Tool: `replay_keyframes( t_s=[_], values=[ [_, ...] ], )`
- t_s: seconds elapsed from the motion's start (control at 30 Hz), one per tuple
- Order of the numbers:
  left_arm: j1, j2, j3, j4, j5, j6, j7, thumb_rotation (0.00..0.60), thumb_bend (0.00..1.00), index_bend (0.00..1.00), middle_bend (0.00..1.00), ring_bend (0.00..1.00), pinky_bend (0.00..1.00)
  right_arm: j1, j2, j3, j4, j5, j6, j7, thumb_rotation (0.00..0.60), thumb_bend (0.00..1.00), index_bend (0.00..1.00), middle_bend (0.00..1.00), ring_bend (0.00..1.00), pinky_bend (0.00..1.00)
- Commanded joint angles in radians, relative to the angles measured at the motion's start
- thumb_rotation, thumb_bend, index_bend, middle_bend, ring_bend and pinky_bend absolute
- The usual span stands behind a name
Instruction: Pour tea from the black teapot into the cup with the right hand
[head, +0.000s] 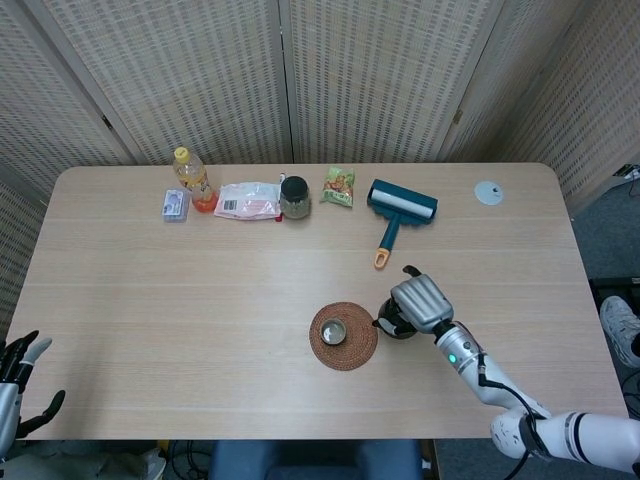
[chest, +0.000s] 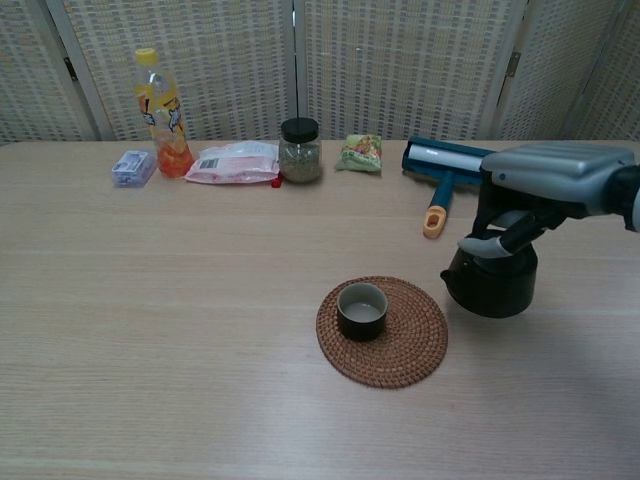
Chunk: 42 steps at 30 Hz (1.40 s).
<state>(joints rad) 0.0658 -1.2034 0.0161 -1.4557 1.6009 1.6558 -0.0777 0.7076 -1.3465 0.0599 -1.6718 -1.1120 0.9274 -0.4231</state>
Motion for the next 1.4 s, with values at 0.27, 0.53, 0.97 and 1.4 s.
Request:
replay_keyframes(
  t_s=[0.27, 0.53, 0.97, 1.4],
  values=[
    [0.0, -0.001, 0.0, 0.001, 0.001, 0.001, -0.001, 0.6, 0.29, 0.15, 0.07, 0.09, 0.01, -0.009, -0.002, 0.0, 0.006, -0.017, 0.018, 0.001, 0.35, 0.49, 1.0, 1.0, 0.96, 0.26],
    [0.001, -0.002, 0.0, 0.003, 0.0, 0.001, -0.002, 0.6, 0.29, 0.15, 0.07, 0.09, 0.01, -0.014, -0.006, -0.002, 0.016, -0.031, 0.019, 0.008, 0.394, 0.56, 1.0, 1.0, 0.96, 0.43],
    [0.003, -0.003, 0.0, 0.008, -0.002, 0.001, -0.007, 0.6, 0.29, 0.15, 0.07, 0.09, 0.01, -0.017, -0.008, 0.001, 0.019, -0.034, 0.017, 0.008, 0.437, 0.65, 1.0, 1.0, 0.96, 0.44],
    [0.001, -0.001, -0.002, 0.0, 0.0, 0.001, 0.004, 0.6, 0.29, 0.15, 0.07, 0.09, 0.01, -0.013, -0.002, 0.011, 0.021, -0.017, 0.005, 0.012, 0.525, 0.74, 1.0, 1.0, 0.97, 0.53]
  ],
)
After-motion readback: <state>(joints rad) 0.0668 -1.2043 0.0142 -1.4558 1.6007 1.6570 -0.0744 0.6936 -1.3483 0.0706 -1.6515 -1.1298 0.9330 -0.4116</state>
